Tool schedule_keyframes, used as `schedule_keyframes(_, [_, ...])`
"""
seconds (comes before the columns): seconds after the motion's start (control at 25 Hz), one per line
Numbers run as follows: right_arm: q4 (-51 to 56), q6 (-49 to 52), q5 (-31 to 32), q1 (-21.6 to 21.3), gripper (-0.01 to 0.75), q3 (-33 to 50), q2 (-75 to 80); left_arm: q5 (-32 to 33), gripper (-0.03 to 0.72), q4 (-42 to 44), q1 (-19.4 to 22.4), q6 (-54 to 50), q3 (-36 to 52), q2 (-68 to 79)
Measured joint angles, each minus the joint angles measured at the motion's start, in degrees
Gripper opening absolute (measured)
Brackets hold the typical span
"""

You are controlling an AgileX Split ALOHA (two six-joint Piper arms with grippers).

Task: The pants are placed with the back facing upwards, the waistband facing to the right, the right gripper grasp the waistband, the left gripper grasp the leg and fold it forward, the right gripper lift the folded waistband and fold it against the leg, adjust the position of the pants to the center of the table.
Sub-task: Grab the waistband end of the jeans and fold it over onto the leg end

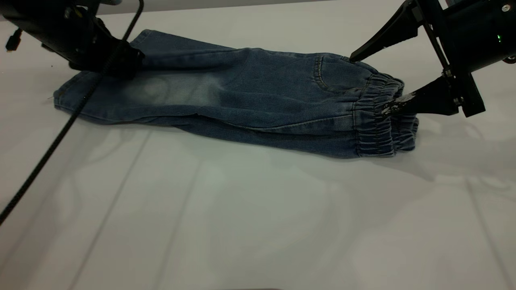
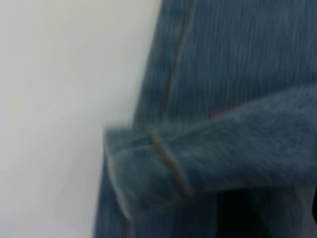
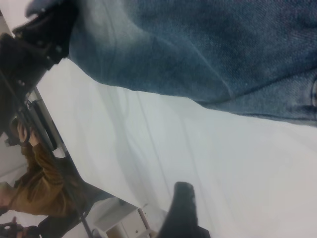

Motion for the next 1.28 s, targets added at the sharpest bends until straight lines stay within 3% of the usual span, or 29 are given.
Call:
schedule_keyframes(0.12, [-0.06,0.00,0.65,0.00,0.559,0.00,0.00,-6.66,0.338,0.00,0.04,7.20,0.00,0.52])
schedule_keyframes(0.24, [-1.50,1.49,2.83,0.00,0.559,0.00,0.00,-8.32,0.338,-1.28,0.04,10.02,0.00,0.33])
schedule_keyframes(0.44, [-7.57,5.72,2.35,2.05,0.559,0.00,0.00,-3.97,0.338,-5.65,0.04,10.29,0.00,-0.04])
schedule_keyframes(0.6, [-10.44,6.93,-4.66,5.42,0.559,0.24,0.00,0.85,0.338,-6.00,0.04,10.06,0.00,-0.04])
schedule_keyframes(0.84, [-6.19,8.08,-15.40,5.39,0.606,0.24,0.28,3.63,0.338,-6.00,-0.83,7.20,0.00,-0.08])
schedule_keyframes(1.28, [5.57,2.77,-13.95,5.38,0.612,0.24,8.71,5.04,0.338,-6.00,-4.85,6.43,0.00,-0.08])
